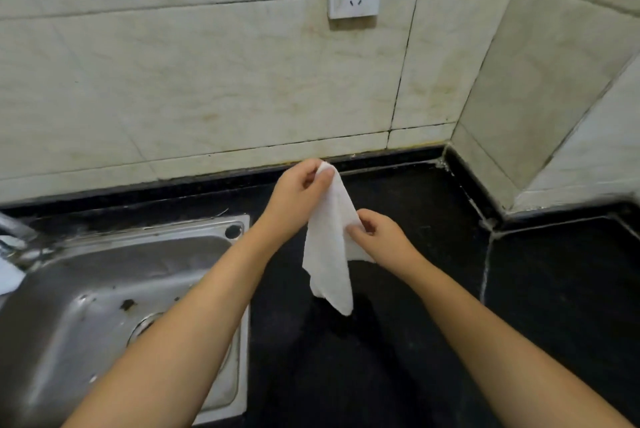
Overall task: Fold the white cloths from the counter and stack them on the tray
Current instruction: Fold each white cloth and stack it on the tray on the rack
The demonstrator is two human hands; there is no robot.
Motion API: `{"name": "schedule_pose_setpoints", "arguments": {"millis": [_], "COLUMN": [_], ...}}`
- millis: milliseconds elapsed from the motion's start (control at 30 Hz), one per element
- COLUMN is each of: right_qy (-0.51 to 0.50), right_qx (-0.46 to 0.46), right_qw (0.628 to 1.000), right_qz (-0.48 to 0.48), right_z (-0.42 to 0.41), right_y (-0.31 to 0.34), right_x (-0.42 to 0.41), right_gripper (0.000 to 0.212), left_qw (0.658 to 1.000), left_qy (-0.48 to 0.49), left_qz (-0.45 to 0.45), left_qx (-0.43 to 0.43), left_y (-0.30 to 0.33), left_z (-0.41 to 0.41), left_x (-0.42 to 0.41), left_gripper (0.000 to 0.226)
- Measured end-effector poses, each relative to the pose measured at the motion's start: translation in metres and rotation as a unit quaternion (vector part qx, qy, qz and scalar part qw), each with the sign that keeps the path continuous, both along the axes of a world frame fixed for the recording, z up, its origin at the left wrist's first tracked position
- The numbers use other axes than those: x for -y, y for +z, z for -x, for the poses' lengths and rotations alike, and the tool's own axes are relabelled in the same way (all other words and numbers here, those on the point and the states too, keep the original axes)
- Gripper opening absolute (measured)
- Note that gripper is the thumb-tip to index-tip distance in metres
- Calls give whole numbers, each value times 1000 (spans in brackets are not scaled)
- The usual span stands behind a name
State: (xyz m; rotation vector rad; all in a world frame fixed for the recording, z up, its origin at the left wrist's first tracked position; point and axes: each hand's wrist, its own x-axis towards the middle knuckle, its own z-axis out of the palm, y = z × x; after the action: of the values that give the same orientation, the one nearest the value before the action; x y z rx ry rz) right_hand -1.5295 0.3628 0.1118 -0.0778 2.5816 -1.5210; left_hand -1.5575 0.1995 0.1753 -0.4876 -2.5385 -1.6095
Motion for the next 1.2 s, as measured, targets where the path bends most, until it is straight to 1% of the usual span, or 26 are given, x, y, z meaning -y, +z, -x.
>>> {"name": "schedule_pose_setpoints", "arguments": {"millis": [67,133,200,233,300,367,433,500,567,633,700,767,833,900,967,1033,1100,1200], "right_qy": [-8,-38,-82,-112,-162,-180,-182,-177,-170,-164,-147,-109,-68,-47,-57,-87,-119,-165], "right_qx": [0,0,-5,-3,11,9,-13,-35,-34,-19,11,73,153,216,236,226,203,164], "right_qw": [1000,999,996,992,980,974,973,969,967,972,983,990,985,975,970,970,972,971], "right_qz": [-12,-6,28,58,118,137,143,169,185,169,113,54,34,23,19,18,4,-55], "right_z": [-11,-22,-29,-30,-28,-22,-15,-12,-16,-27,-47,-73,-102,-122,-128,-119,-100,-66], "right_y": [2,-1,-7,-9,-9,-3,8,18,17,4,-18,-42,-67,-87,-99,-102,-100,-99], "right_x": [-15,-37,-64,-78,-100,-112,-113,-112,-112,-113,-116,-118,-121,-123,-126,-126,-124,-117], "right_gripper": [15,16,13,13,12,12,11,12,13,12,10,9,9,11,12,14,15,18], "left_qw": [998,991,976,971,968,965,964,966,969,970,963,950,931,912,907,912,921,936], "left_qy": [32,78,120,128,129,134,134,122,93,42,-4,-31,-59,-70,-55,-32,-7,42], "left_qz": [-41,-91,-146,-158,-144,-135,-155,-167,-163,-142,-94,-20,46,87,92,82,86,124], "left_qx": [21,63,110,127,160,180,172,158,161,194,252,310,358,395,406,401,380,326], "left_y": [2,-3,-15,-24,-40,-50,-52,-50,-52,-66,-88,-117,-142,-161,-170,-170,-168,-168], "left_z": [-2,-2,-2,-3,-6,-7,-5,-4,-7,-16,-32,-54,-78,-98,-106,-101,-84,-51], "left_x": [-6,-8,-3,0,1,-4,-9,-8,0,10,21,31,39,41,40,36,31,22], "left_gripper": [32,31,27,26,25,23,21,19,16,15,14,9,8,10,12,11,11,12]}}
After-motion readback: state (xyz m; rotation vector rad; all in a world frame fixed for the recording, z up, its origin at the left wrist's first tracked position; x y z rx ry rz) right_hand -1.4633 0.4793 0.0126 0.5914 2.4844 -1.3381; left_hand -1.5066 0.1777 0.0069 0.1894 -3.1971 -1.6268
